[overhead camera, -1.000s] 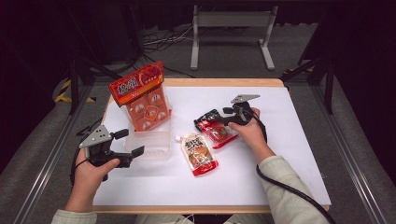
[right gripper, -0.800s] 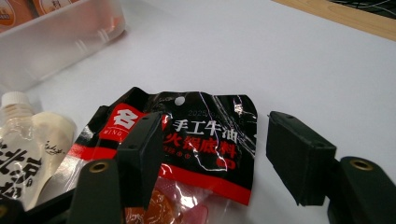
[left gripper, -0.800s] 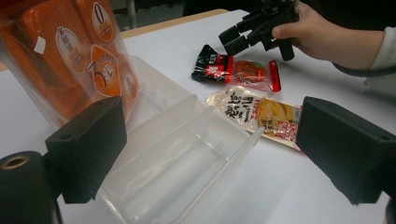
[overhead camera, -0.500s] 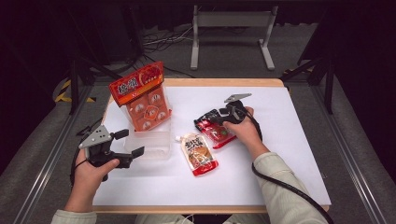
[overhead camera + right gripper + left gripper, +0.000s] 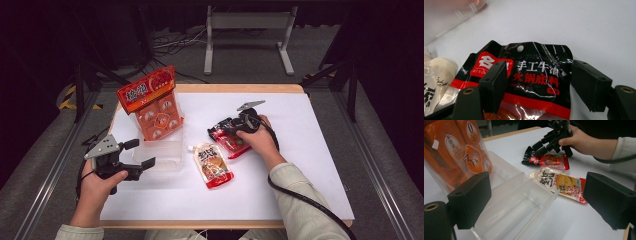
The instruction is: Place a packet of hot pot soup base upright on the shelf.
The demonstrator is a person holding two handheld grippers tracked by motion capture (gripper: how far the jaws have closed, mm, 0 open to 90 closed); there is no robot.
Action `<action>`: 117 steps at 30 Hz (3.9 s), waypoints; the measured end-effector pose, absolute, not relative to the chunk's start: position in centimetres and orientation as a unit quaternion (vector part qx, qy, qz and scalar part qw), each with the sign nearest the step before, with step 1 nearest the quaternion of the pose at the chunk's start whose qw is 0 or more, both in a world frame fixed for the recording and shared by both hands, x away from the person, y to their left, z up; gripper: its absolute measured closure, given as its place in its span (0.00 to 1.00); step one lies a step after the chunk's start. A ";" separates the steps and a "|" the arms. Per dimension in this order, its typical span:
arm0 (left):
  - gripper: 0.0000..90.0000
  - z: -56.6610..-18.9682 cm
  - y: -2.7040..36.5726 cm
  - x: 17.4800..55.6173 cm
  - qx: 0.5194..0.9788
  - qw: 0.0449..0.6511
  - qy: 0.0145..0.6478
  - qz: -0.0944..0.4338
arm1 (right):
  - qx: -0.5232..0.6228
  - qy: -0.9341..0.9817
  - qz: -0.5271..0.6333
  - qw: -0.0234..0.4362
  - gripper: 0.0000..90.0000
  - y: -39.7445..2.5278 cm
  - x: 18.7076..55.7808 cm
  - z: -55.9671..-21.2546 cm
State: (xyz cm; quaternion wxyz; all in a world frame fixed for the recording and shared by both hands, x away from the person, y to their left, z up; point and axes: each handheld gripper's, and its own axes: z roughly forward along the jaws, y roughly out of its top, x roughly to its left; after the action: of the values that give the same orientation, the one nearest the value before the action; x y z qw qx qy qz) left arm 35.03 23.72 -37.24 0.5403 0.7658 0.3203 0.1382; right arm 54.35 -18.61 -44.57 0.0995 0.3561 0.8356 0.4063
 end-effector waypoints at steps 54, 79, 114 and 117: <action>0.10 -37.4 21.3 35.3 0.783 0.533 0.298 0.122 | 0.286 0.793 0.523 0.127 1.00 -22.0 44.9 -36.2; 0.20 -37.3 17.0 35.8 0.758 0.584 0.278 0.087 | 0.220 0.760 0.599 0.125 1.00 -21.9 38.4 -32.9; 0.31 -38.9 11.6 36.4 0.760 0.606 0.231 0.040 | 0.160 0.761 0.619 0.108 1.00 -17.2 36.2 -34.1; 0.33 -38.9 11.3 36.4 0.759 0.610 0.227 0.035 | 0.158 0.760 0.621 0.108 1.00 -17.1 36.2 -34.1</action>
State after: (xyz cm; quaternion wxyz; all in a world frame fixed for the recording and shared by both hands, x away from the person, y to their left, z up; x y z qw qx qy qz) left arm 36.35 11.30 -38.93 0.6098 0.7586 0.2266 0.0348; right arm 36.16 -17.05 -34.13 0.1084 0.1579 0.7603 0.6207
